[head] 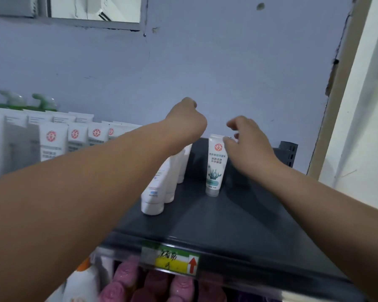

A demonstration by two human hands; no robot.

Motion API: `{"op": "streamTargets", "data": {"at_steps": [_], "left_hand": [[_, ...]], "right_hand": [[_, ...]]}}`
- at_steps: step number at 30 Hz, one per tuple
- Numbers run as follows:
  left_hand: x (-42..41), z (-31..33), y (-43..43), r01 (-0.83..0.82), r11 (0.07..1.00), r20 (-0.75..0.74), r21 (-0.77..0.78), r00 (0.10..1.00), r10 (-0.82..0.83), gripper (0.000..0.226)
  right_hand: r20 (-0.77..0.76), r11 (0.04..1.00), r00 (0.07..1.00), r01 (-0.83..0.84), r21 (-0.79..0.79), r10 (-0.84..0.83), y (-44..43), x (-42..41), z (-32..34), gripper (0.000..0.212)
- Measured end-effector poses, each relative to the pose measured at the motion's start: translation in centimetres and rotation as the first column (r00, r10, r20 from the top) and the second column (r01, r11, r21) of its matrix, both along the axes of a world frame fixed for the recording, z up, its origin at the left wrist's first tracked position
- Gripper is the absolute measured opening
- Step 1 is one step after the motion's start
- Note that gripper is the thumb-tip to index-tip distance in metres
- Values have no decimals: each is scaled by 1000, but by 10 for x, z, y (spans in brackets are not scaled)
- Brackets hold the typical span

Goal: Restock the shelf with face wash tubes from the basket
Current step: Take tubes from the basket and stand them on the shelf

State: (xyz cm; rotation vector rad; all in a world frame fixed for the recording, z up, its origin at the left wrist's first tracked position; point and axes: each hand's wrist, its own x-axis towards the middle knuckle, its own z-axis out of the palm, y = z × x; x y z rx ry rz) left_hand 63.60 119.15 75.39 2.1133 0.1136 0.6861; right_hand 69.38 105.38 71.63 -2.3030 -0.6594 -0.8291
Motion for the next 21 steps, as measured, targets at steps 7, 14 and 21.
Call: {"op": "streamTargets", "data": {"at_steps": [7,14,21], "left_hand": [[-84,-7,102,-260,885,150,386,964,218,62],[-215,-53,250,-439,712,148,548,889,434,62],[-324,-130,356,-464,633,-7,620,803,596,66]], "right_hand": [[104,969,994,-17,-246,44,96,-85,2,52],[59,909,954,-258,-328,292,231,-185,-27,54],[-103,775,889,-442,-452,446,350,-265,-99,57]]}}
